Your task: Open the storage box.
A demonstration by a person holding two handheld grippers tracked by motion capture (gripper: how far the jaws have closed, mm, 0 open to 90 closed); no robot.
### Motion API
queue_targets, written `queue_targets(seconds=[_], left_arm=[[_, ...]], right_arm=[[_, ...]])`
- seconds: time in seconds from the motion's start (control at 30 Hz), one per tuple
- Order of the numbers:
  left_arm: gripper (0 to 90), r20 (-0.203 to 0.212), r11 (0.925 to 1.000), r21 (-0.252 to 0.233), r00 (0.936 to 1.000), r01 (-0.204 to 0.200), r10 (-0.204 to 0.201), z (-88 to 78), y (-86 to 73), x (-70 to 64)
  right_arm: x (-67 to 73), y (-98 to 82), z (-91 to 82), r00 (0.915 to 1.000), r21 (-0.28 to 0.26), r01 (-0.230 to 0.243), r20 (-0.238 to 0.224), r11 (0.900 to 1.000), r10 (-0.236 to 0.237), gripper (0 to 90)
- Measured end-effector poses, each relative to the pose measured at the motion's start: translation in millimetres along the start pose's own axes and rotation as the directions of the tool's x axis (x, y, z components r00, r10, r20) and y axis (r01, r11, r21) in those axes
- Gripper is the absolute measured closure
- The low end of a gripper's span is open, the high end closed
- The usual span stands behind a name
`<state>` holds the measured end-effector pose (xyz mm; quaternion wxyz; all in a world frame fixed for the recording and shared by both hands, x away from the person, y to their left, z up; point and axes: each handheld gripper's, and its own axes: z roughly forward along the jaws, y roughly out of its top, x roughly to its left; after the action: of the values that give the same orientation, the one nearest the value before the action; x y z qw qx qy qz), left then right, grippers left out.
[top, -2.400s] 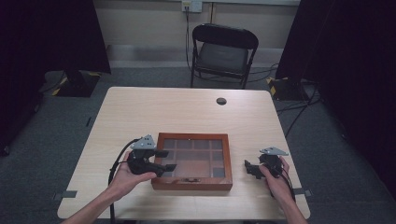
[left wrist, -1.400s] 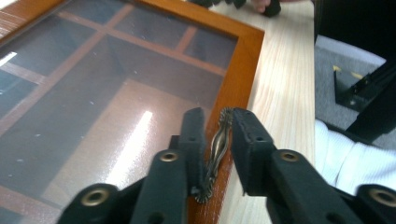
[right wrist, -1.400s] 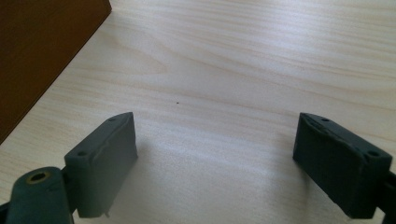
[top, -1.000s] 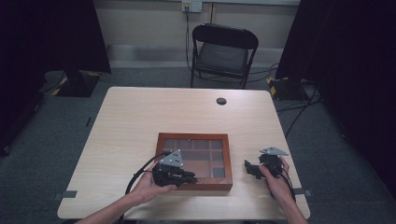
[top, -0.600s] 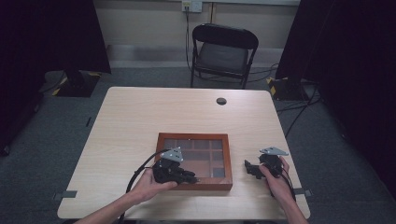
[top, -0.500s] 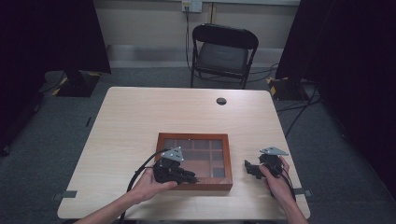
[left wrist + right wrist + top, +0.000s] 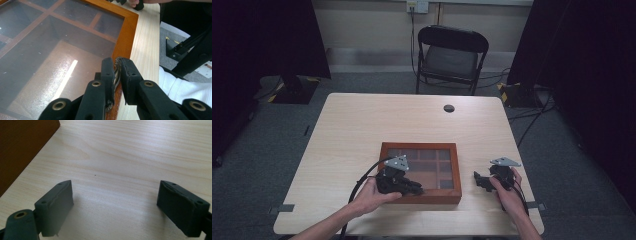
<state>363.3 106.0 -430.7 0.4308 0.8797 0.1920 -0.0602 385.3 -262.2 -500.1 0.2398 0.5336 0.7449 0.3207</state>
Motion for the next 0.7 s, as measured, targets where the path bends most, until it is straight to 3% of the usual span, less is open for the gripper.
queue_targets(seconds=[0.3, 0.4, 0.7], left_arm=[[81.0, 0.013, 0.999, -0.036, 0.9995, 0.028, -0.028, -7.0, 5.4, 0.2], [81.0, 0.015, 0.9992, -0.026, 0.9995, 0.029, -0.029, -7.8, 6.5, 0.5], [81.2, 0.019, 0.998, -0.056, 0.9994, 0.028, -0.027, -14.8, 16.5, 0.0]], right_arm=[[-0.1, 0.0, 0.1, 1.0, 0.0, 0.001, -0.001, 1.0, -0.001, 12.6], [-0.1, 0.1, 0.2, 1.0, -0.001, 0.001, -0.001, 1.0, -0.001, 12.6], [-0.3, 0.2, 0.3, 1.0, -0.002, 0.002, -0.003, 1.0, -0.002, 12.6]])
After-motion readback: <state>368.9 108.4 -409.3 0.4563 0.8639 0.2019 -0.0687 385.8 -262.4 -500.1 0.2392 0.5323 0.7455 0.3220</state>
